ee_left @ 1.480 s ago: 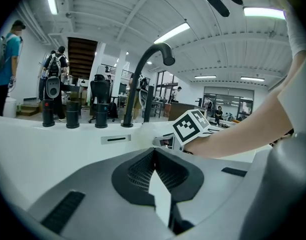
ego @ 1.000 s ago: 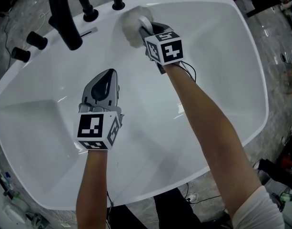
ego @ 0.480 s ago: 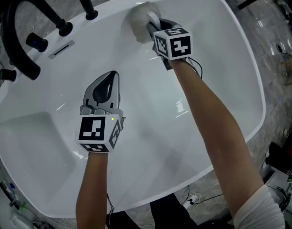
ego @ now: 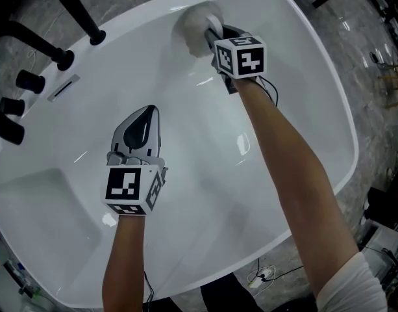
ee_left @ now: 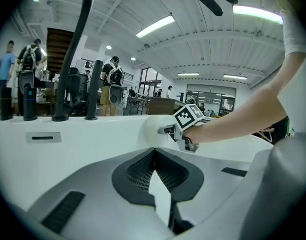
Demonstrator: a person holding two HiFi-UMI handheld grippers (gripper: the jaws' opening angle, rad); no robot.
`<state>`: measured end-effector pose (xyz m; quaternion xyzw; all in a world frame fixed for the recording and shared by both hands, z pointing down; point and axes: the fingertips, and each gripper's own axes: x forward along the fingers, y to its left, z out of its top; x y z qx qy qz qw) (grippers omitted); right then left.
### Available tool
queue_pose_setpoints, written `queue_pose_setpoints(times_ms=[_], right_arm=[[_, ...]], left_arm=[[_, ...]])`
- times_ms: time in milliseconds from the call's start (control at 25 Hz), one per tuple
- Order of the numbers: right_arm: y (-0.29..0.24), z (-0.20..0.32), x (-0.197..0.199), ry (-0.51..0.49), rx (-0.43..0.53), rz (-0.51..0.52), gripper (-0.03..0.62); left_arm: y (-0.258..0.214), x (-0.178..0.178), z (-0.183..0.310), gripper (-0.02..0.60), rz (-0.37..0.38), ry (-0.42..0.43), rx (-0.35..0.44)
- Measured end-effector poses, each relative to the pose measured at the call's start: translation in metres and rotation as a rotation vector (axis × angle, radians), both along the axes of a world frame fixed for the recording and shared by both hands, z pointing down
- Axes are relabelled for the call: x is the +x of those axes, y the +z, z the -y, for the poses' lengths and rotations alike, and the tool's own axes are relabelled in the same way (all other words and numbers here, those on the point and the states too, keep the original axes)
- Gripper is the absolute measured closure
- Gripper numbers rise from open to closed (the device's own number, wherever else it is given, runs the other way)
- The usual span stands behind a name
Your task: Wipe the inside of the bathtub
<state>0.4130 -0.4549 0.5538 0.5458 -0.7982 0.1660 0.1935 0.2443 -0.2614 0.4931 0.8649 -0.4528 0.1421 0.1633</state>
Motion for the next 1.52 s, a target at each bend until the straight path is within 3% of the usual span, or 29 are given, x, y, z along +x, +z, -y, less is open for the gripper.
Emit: queue_pose_setpoints(times_ms=[400,920,1520], right_arm=[[0.004,0.014,0.050,0.062,0.015,-0.014,0.499],[0.002,0.033,0.141,0.277,0.020,-0.027,0.499],[0.054,0.017,0.123,0.289,-0.041,-0.014,0.499]], left_arm=[[0.005,0.017,0.016,0.569,-0.009,0.016,0.002],[0.010,0.043,0.015,0.569,0.015,0.089,0.012],[0.026,0.029,0.010,0.569,0.030,0.087,-0.003]])
